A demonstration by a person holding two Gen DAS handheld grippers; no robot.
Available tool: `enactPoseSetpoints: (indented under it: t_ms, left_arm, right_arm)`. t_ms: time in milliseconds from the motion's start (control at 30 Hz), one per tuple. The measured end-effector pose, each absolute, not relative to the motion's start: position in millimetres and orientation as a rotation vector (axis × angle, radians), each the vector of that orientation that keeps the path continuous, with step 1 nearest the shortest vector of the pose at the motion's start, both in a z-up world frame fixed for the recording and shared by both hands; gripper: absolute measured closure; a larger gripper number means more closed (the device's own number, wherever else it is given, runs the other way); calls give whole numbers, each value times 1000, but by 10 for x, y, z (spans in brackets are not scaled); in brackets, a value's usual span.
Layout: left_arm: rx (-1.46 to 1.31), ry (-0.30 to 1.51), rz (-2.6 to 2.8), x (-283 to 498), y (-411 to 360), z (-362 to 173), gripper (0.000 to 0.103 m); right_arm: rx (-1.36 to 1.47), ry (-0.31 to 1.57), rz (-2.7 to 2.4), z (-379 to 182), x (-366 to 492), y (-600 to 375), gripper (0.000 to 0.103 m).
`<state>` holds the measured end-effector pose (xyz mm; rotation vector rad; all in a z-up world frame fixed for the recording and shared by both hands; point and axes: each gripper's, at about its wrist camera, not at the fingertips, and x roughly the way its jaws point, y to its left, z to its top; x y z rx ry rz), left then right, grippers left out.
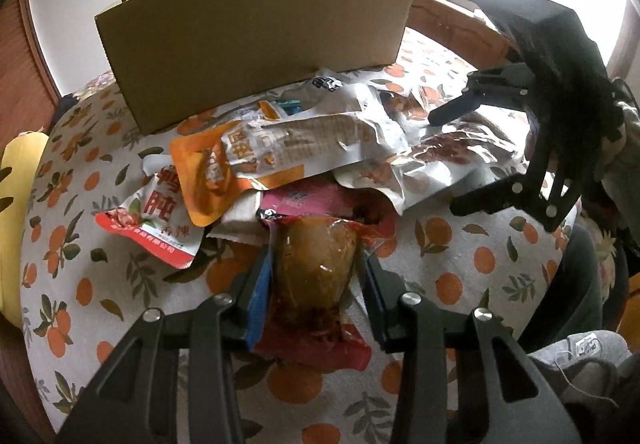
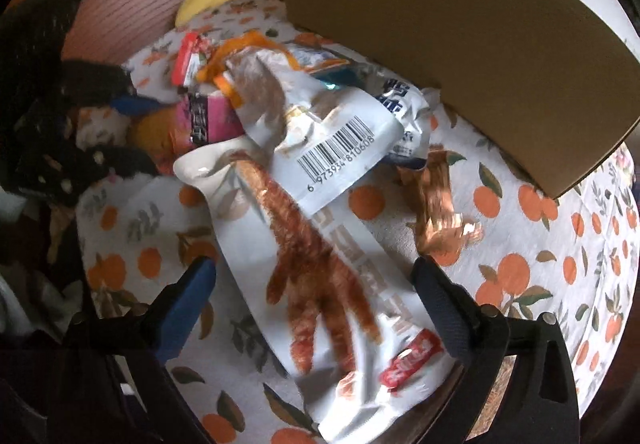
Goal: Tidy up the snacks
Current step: 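Close the left tool on the sausage pack while the right tool grasps the chicken-feet pack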
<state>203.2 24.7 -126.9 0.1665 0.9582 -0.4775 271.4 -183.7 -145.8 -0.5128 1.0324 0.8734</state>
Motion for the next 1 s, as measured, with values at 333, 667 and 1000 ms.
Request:
enactPoseSetpoints:
  t_ms: [333,667,1000]
  left_arm:
    - [163,959,-471,2015,227,-1280,62]
    - [127,960,-460,1958,277,-1271,64]
    - [97,945,-471,1757,308,-1217,64]
  right_arm:
    - [-574,989,852,-1501,2768,-1716,1]
    - [-553,981,799,-1387,2565,-1777,53]
    - [-491,962,744,-1263,2398,-1870,65]
